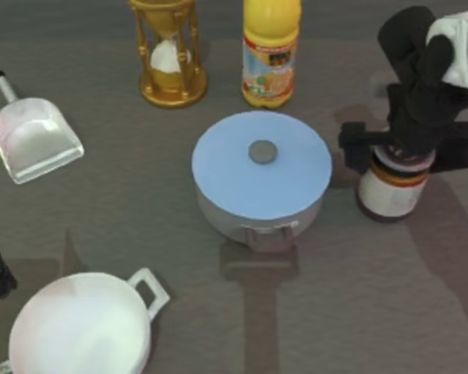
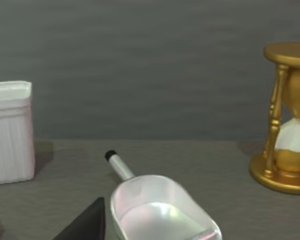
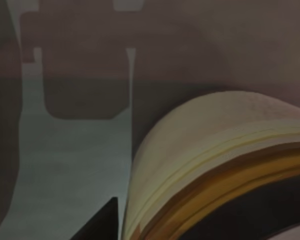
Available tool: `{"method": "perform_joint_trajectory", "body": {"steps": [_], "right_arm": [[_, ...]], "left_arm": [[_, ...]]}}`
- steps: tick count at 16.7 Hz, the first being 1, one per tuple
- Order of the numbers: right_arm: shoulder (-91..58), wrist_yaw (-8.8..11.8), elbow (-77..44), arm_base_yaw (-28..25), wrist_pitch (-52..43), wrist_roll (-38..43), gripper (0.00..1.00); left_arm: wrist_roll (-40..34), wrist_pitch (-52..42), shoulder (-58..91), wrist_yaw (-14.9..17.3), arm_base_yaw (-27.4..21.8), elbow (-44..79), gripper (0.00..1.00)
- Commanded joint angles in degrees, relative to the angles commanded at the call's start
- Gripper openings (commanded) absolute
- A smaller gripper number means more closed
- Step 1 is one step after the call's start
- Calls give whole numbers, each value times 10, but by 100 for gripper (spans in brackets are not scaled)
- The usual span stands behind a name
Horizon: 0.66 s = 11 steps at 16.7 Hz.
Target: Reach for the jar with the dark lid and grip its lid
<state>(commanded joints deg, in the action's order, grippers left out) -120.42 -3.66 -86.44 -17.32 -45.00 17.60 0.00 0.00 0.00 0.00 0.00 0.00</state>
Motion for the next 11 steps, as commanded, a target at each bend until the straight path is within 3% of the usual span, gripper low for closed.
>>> {"method": "perform_joint_trajectory", "body": {"steps": [5, 11], "right_arm": [[0, 0, 0, 0, 0, 0, 98], [0, 0, 0, 0, 0, 0, 100]], "left_arm": [[0, 0, 0, 0, 0, 0, 100], [0, 0, 0, 0, 0, 0, 100]]}}
